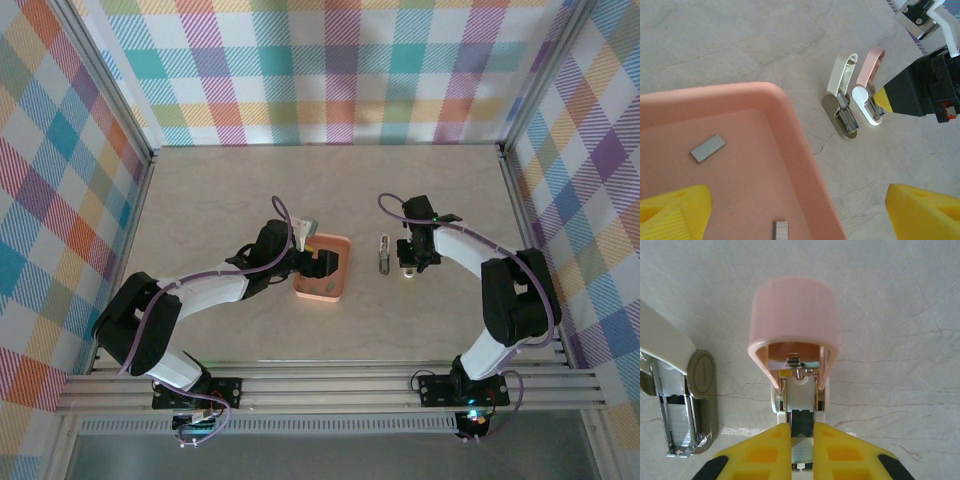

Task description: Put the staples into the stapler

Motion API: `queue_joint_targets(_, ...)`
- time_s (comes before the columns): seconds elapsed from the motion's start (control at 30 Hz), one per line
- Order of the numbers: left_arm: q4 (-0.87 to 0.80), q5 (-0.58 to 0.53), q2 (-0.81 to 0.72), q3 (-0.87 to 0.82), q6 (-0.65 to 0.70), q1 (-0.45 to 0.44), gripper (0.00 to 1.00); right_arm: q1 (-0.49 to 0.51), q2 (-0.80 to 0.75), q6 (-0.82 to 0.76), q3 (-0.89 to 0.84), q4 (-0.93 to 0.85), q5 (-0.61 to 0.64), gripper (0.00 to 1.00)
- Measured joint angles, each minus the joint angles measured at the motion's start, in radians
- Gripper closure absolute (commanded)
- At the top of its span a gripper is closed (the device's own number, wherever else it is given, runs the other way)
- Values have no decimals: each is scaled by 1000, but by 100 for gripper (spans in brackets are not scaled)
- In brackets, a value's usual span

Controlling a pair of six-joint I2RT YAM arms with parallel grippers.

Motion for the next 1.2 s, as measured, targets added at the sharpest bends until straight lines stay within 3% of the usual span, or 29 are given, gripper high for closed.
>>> queue_joint_targets(1.2, 0, 0, 0, 0, 0, 0, 10, 0, 3, 1, 0, 0, 0, 76)
